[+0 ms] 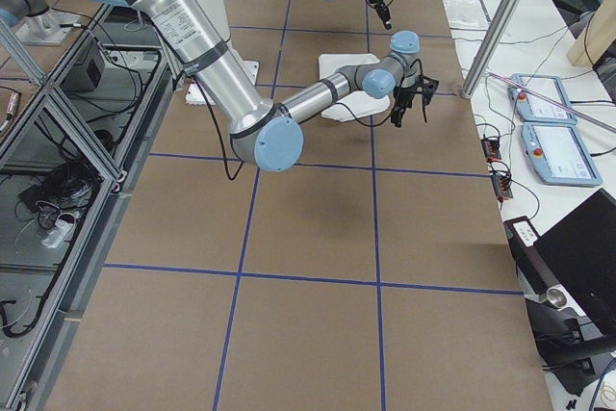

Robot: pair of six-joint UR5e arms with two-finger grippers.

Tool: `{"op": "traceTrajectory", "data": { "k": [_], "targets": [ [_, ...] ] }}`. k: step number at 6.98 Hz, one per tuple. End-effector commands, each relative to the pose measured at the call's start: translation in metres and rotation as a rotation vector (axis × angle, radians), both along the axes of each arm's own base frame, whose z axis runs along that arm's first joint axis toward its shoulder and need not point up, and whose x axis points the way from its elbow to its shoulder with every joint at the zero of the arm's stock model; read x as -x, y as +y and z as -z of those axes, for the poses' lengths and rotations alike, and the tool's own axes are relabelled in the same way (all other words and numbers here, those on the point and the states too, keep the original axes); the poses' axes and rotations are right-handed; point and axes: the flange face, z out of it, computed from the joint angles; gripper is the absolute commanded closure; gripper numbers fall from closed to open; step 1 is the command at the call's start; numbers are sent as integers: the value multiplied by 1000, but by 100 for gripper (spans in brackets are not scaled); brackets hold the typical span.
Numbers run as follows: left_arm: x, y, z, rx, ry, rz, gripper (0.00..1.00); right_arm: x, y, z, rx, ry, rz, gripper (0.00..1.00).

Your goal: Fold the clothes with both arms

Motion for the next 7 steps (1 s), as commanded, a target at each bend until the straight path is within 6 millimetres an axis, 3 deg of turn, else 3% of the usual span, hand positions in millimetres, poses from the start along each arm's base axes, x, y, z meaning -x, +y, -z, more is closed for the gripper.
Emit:
{"op": "traceTrajectory", "data": {
  "k": [1, 4, 6, 7],
  "targets": [
    [96, -12, -64, -138, -131, -176, 63, -117, 30, -92, -194, 76, 221, 0],
    [270, -12, -147, -342, -309, -331, 62, -309, 94, -200, -264, 54, 308, 0],
    [372, -5, -166, -351, -412, -389, 60, -388, 115, -231, -265, 88, 400, 0],
    [402, -2, -176, -309, -431, -390, 57, -409, 130, -254, -284, 101, 476, 0]
  ]
}}
